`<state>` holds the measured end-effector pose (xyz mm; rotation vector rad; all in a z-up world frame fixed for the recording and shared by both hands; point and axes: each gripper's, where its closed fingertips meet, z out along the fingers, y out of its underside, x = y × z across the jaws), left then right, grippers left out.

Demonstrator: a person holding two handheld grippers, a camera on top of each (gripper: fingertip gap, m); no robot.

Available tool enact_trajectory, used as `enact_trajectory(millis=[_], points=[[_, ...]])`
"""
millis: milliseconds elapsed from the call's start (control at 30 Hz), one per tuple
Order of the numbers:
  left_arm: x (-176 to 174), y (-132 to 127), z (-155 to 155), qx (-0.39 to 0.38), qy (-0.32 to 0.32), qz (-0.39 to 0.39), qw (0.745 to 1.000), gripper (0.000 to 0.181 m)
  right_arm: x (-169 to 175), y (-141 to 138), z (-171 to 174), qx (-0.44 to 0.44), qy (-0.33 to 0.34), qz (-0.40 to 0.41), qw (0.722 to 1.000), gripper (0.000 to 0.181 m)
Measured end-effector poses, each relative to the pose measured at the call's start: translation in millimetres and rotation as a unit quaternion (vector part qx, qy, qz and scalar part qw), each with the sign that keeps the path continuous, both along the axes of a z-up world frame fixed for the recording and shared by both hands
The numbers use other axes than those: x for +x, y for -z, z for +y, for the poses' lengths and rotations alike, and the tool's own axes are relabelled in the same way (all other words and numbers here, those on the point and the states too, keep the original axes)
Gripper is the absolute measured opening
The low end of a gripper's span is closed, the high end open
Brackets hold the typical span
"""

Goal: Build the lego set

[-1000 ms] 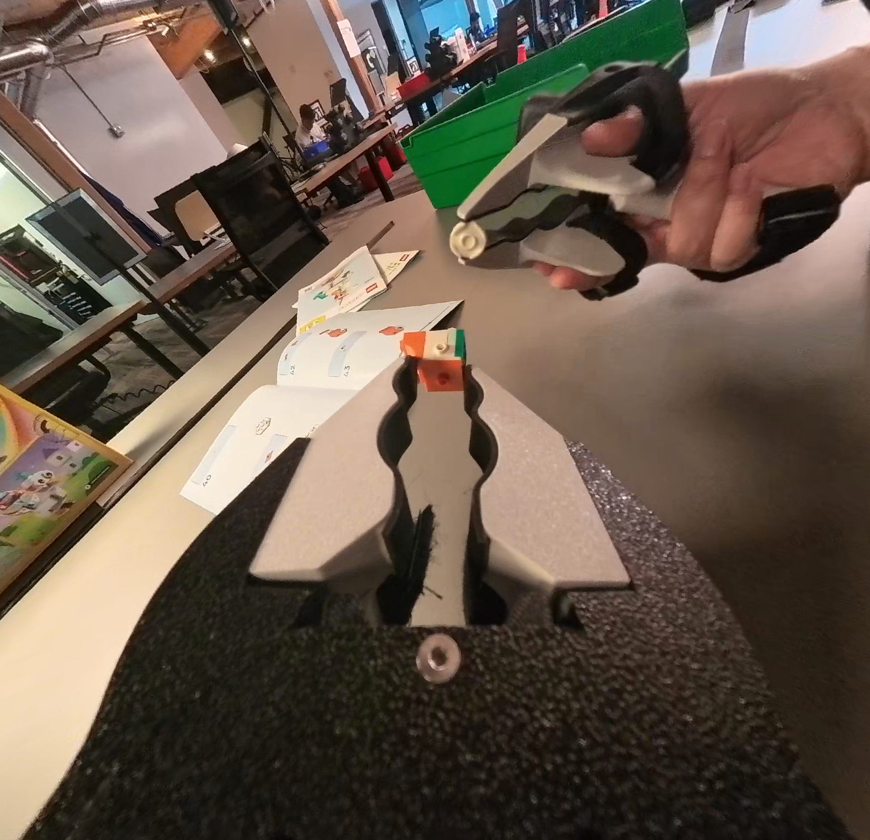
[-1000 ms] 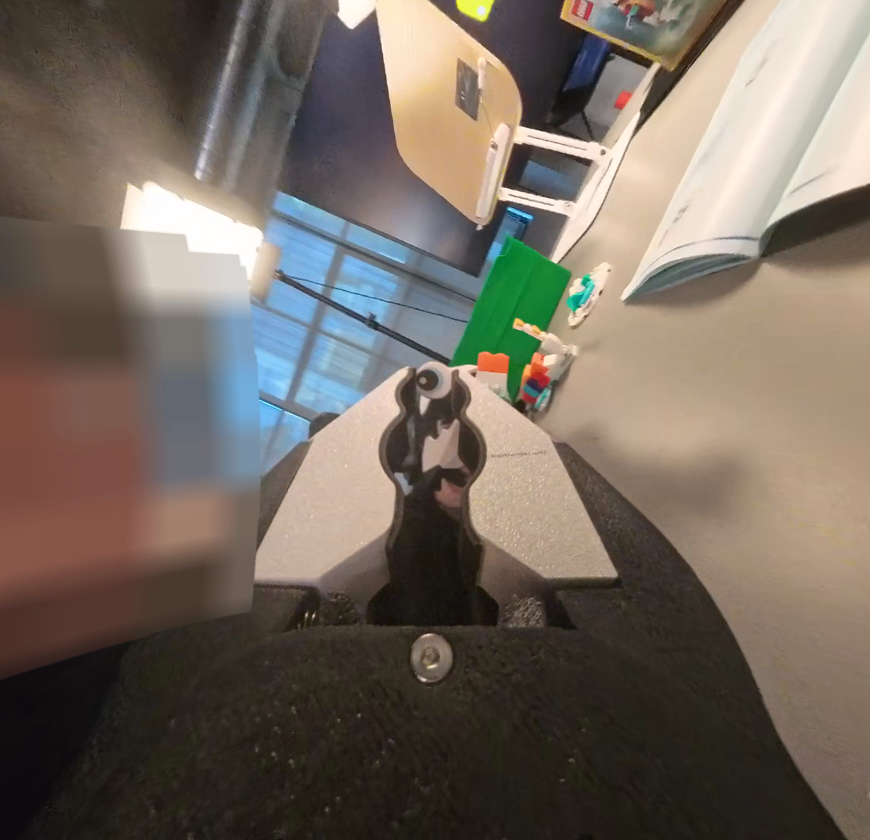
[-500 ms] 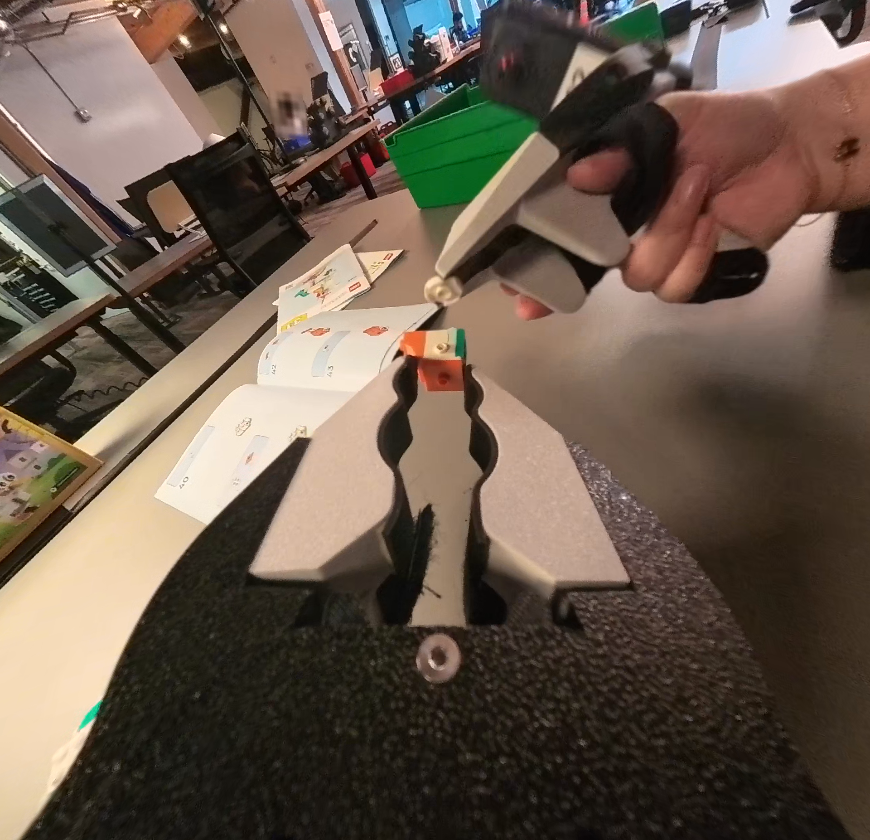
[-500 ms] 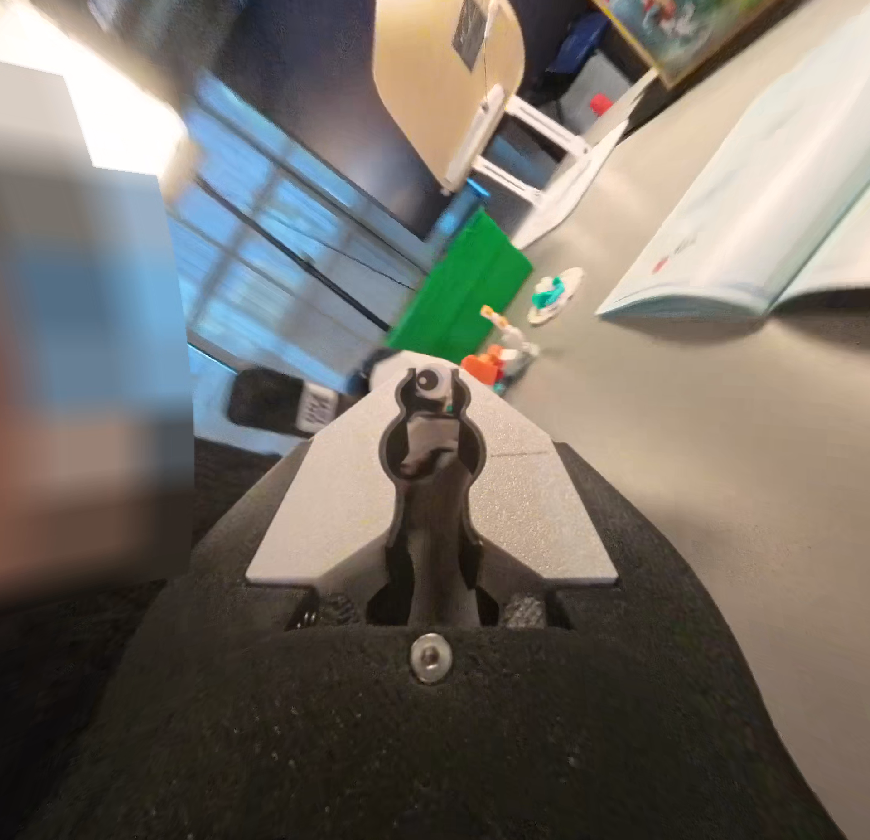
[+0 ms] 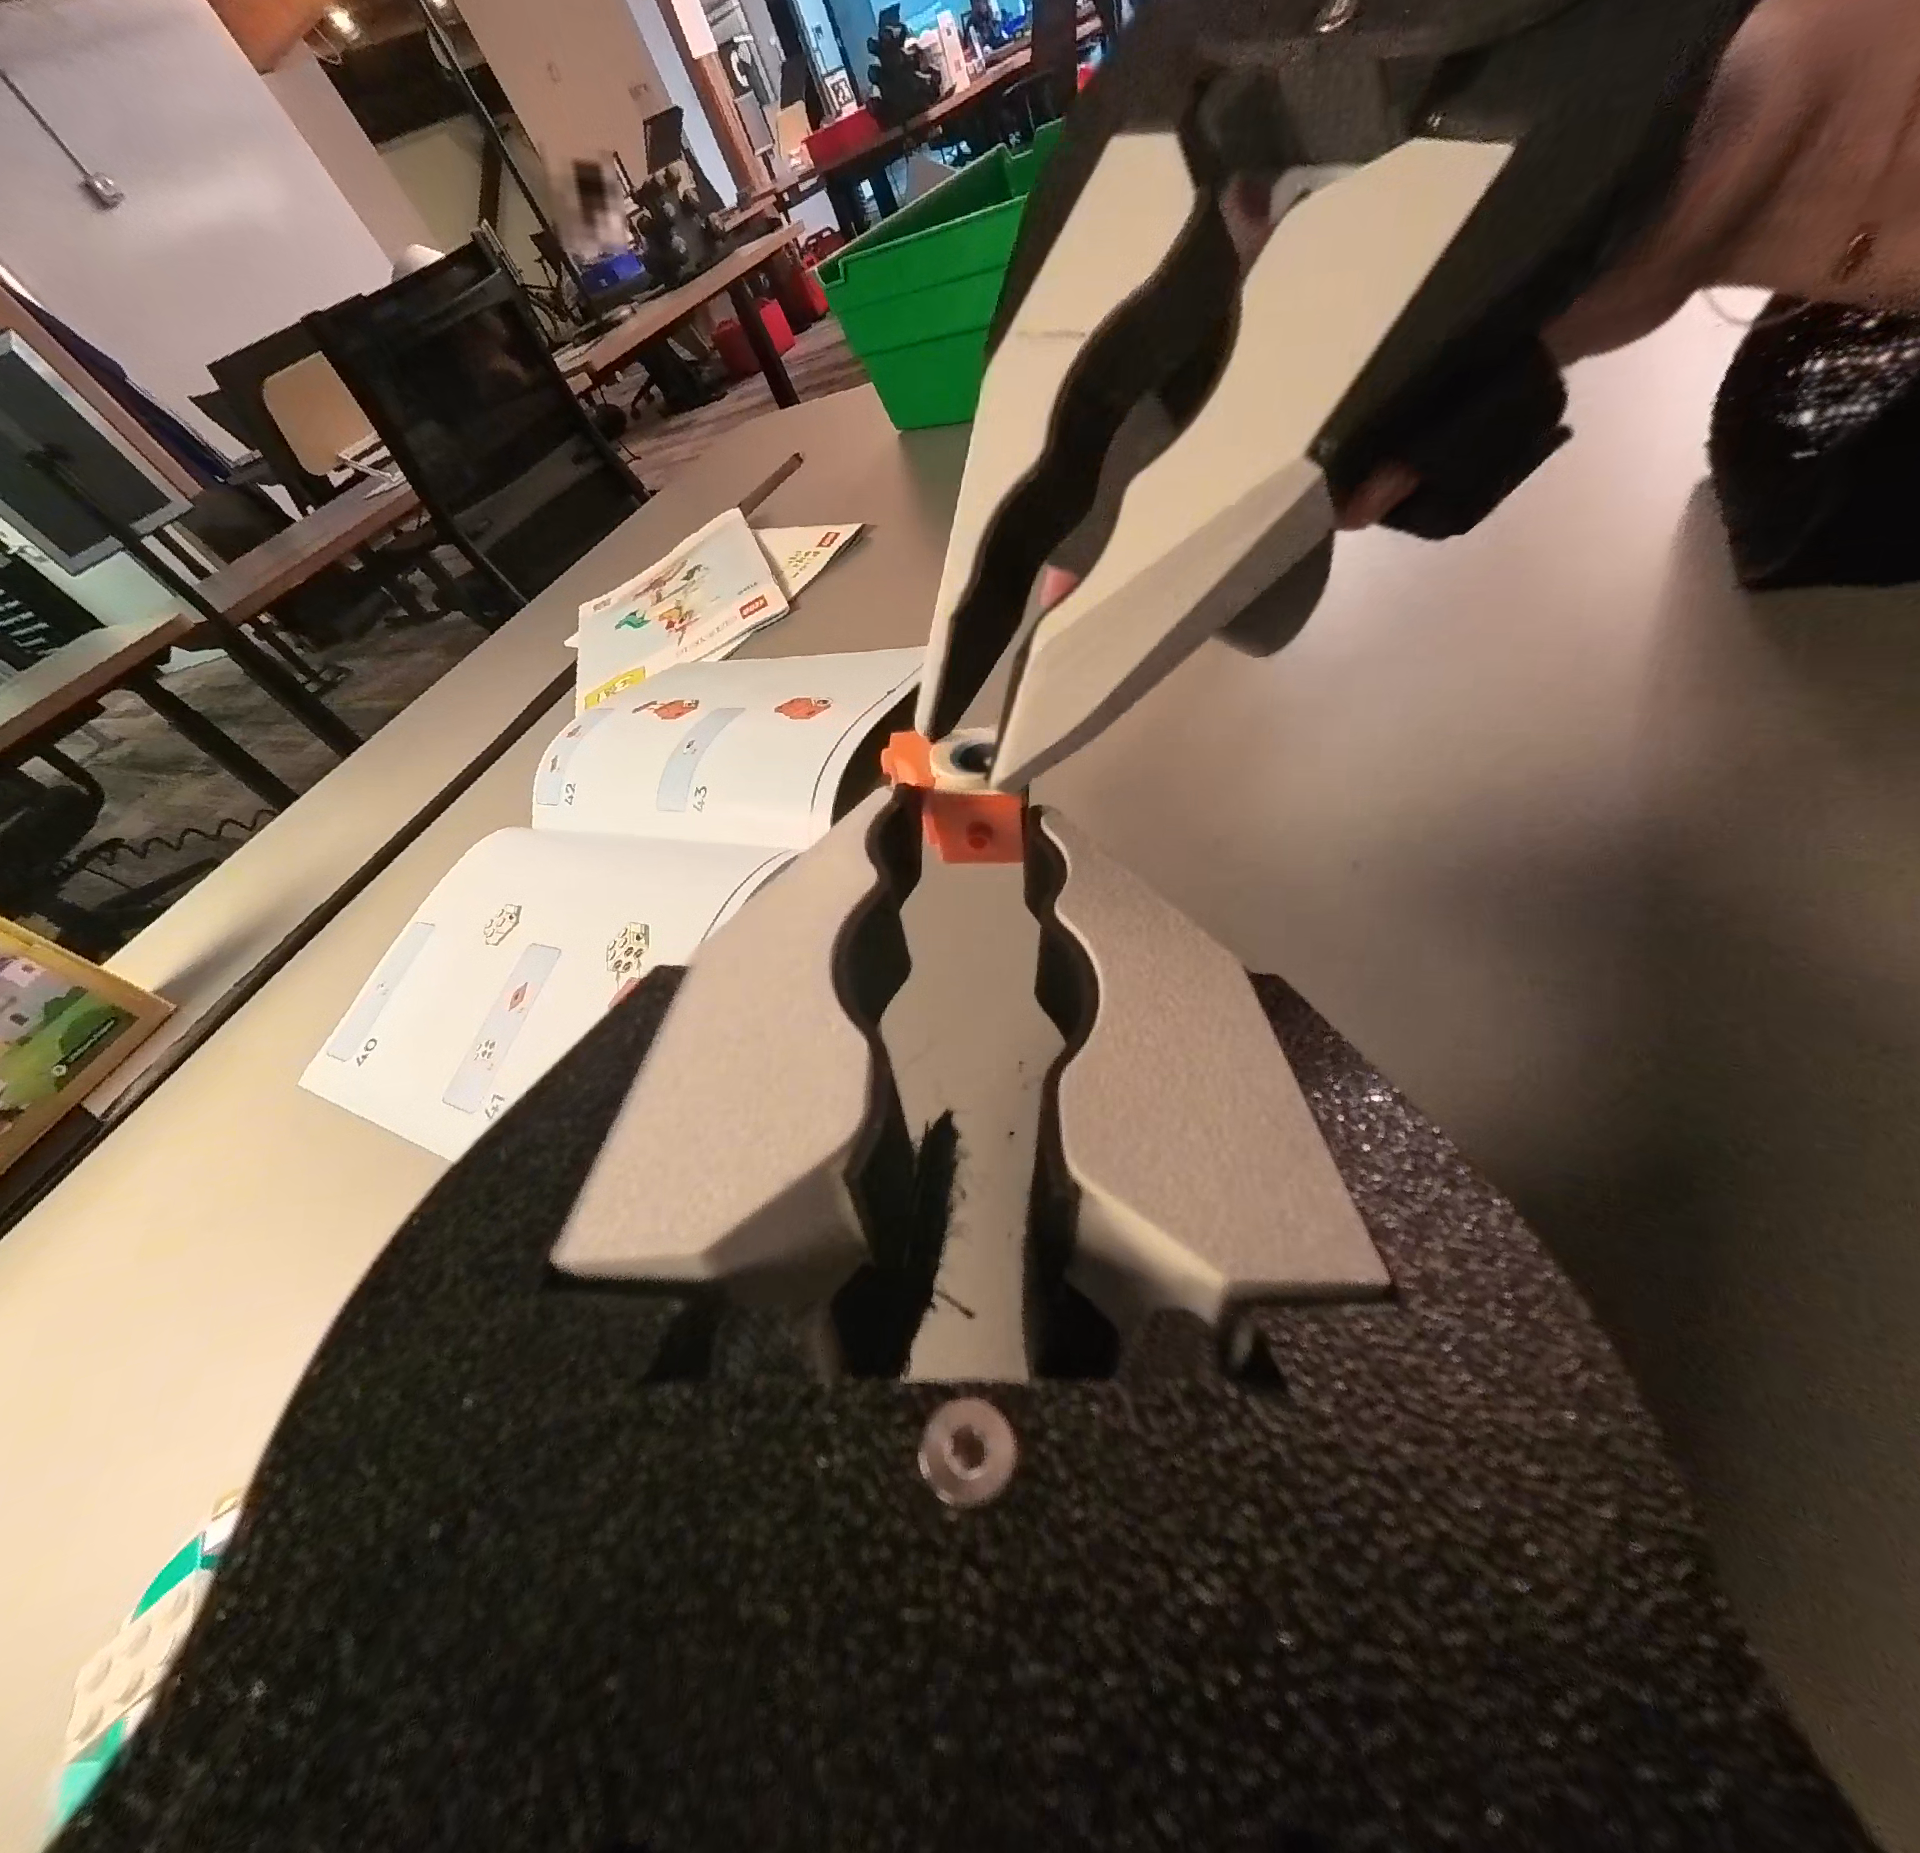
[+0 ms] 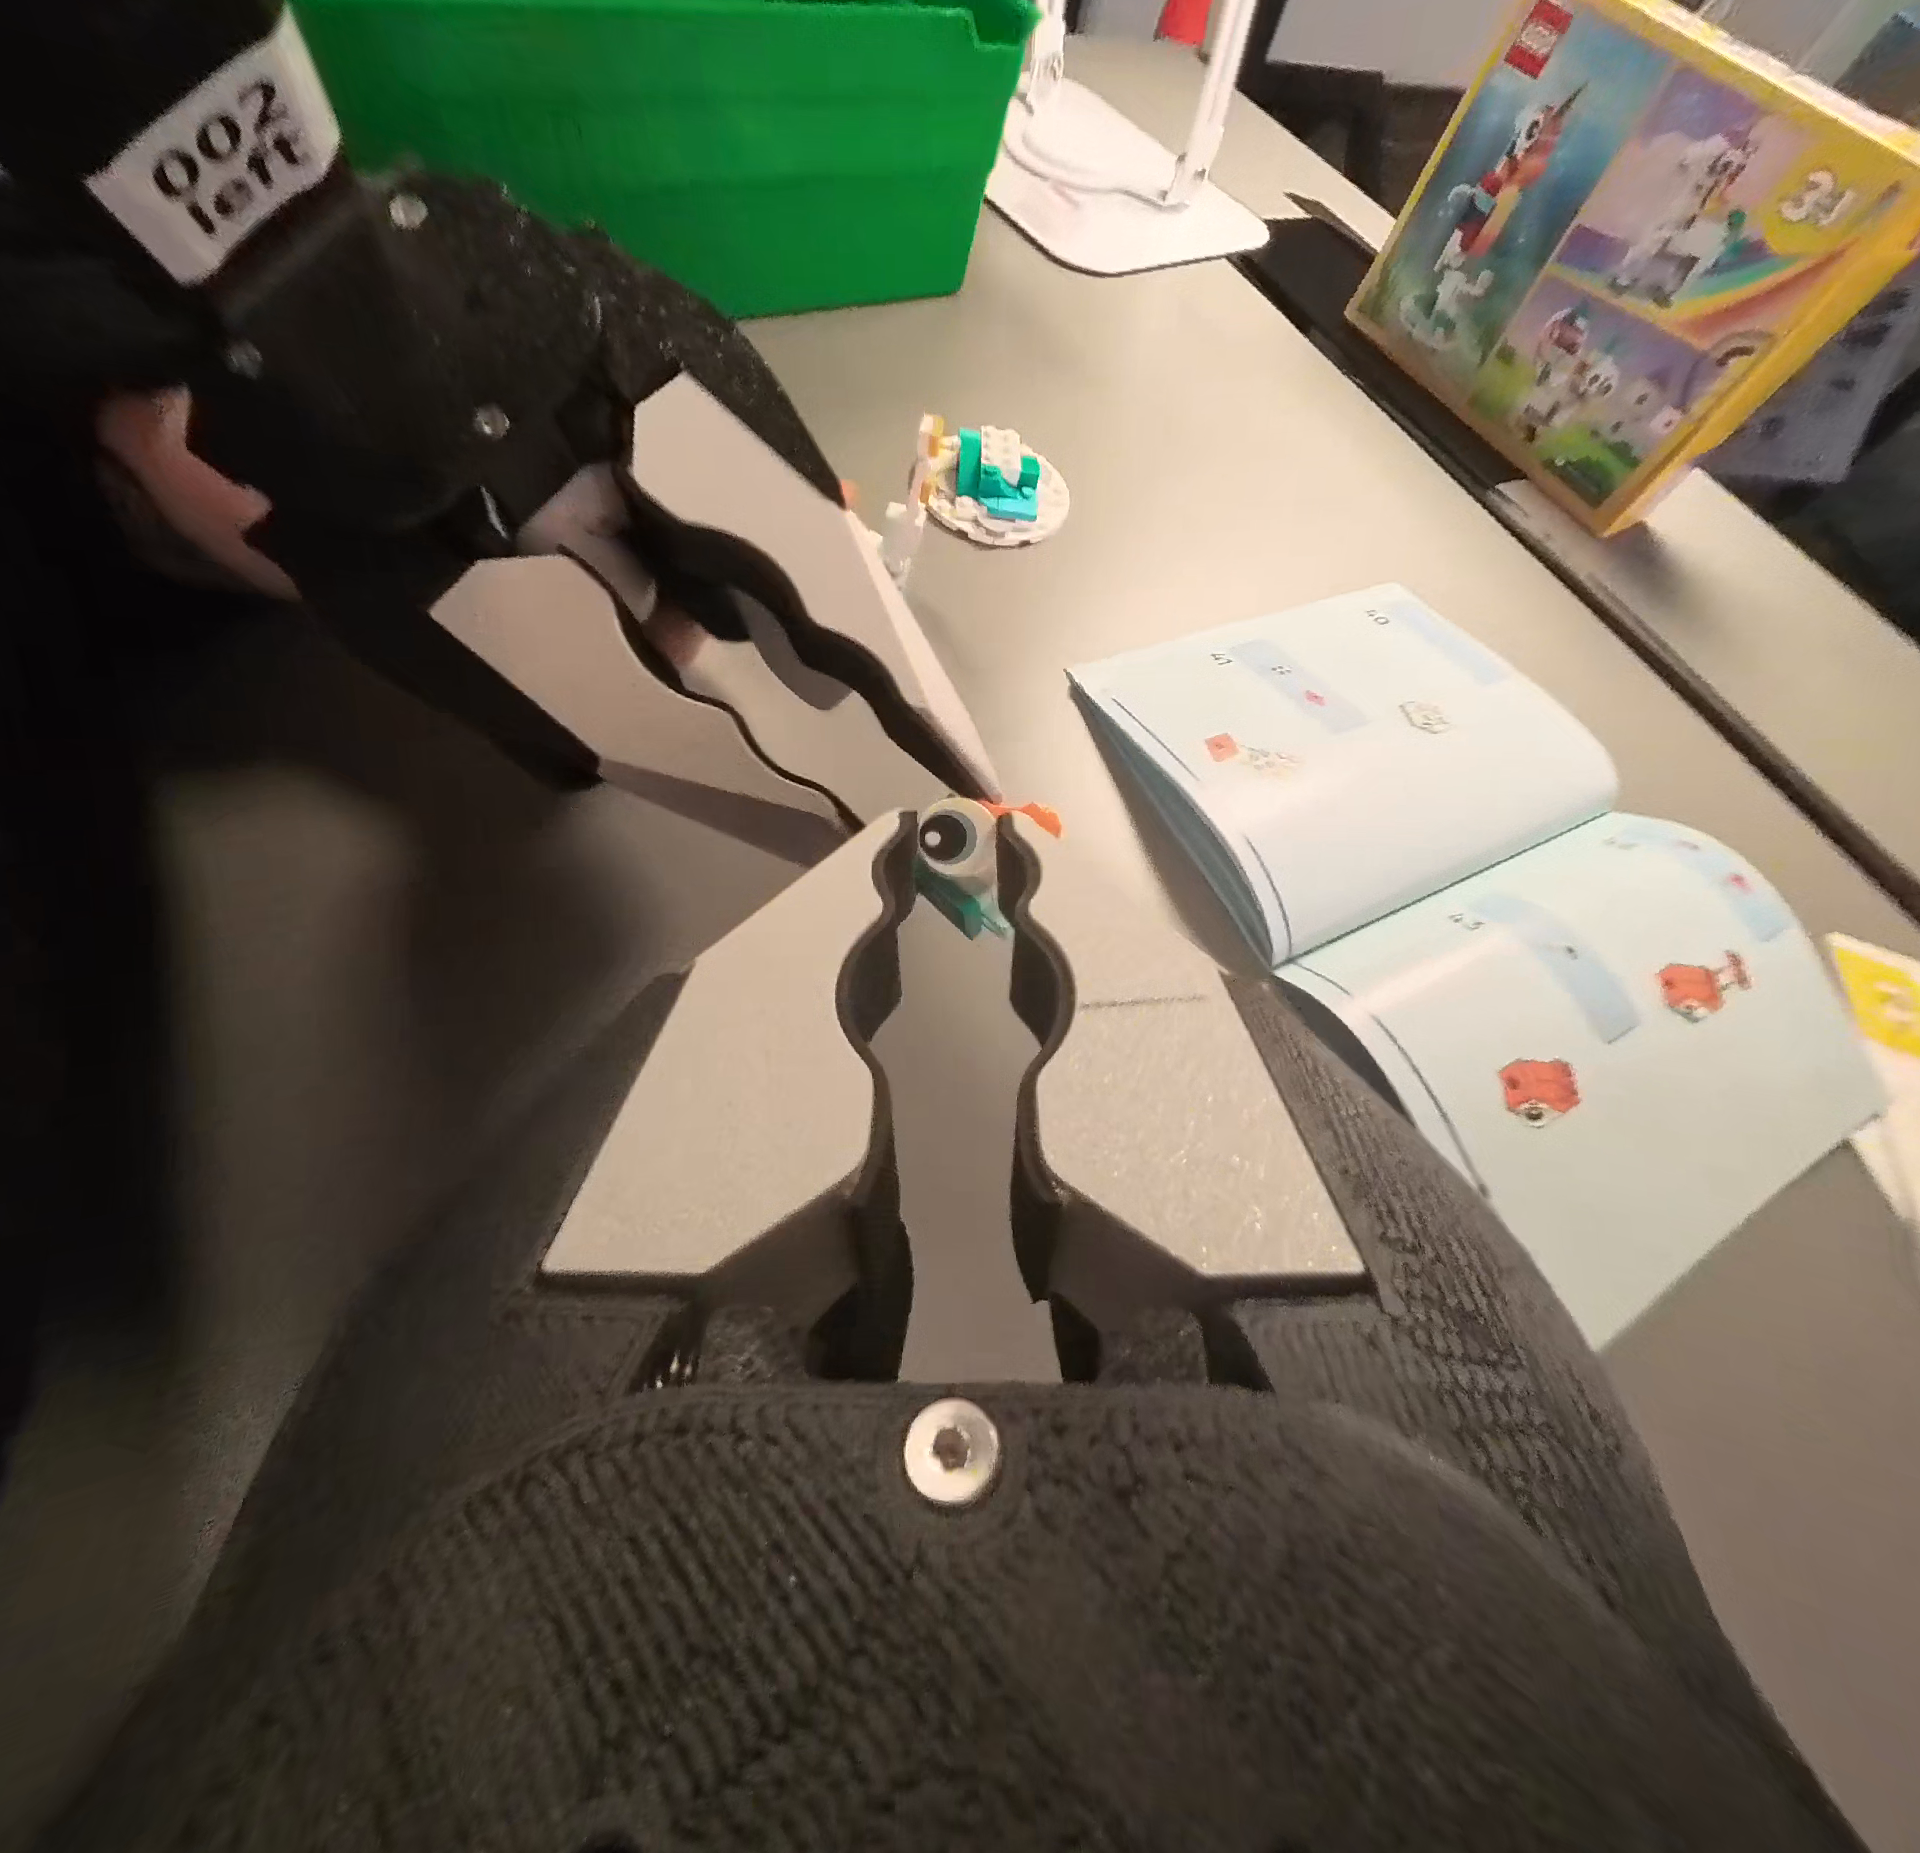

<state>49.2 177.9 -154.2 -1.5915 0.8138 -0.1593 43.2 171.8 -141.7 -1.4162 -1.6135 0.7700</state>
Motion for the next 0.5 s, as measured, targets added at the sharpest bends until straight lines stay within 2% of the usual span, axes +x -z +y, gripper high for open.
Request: enact_trajectory(millis=[200, 500], points=[[0.4, 1.6, 0.0, -0.004, 0.002, 0.001, 1.0, 0.017, 0.3, 1.9, -0.7, 0.059, -0.009, -0.027, 0.998, 0.013], [0.4, 3.2, 0.1, -0.009, 0.002, 0.002, 1.0, 0.017, 0.3, 3.3, -1.1, 0.06, -0.01, -0.028, 0.998, 0.014]])
